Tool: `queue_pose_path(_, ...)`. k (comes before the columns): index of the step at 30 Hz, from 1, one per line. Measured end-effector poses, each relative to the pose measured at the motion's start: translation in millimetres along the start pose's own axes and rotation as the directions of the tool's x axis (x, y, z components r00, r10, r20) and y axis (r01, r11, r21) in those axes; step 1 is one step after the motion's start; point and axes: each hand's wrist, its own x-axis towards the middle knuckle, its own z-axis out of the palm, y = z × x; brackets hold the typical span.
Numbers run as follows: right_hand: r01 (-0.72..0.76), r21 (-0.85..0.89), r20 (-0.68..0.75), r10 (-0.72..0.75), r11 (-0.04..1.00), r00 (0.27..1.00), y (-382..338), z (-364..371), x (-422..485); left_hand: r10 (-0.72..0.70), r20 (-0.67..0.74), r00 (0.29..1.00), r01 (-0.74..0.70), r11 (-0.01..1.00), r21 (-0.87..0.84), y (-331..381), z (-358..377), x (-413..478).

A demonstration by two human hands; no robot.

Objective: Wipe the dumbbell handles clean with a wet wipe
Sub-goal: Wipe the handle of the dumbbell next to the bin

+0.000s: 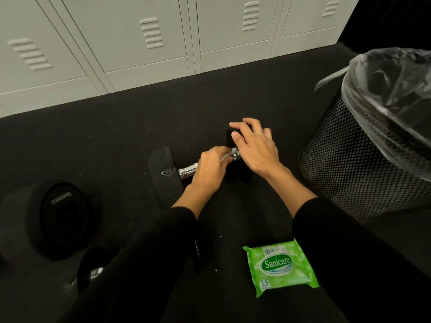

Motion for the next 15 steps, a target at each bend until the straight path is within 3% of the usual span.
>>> queue_pose_path(5,0.003,-0.002,-0.014,-0.003,1.0,1.0,1.7,1.2,-2.4,0.218,0.169,0.961,-0.255,0.936,0.242,-7.4,0.4,-18.0)
queue_pose_path(8,-0.004,0.004,-0.007,0.004,1.0,1.0,1.1,0.8,-1.2,0.173,0.187,0.967,-0.234,0.895,0.381,-0.5,5.0,-6.9)
queue_pose_path(12,-0.006,0.0,-0.001,0.006,1.0,1.0,0.0,0.1,-1.1,0.024,0.225,0.974,-0.112,0.914,0.389,12.4,0.4,11.2)
queue_pose_path(15,0.003,-0.005,-0.01,-0.003,1.0,1.0,0.8,1.1,-1.4,0.073,0.264,0.962,-0.192,0.868,0.458,8.7,0.4,-1.1)
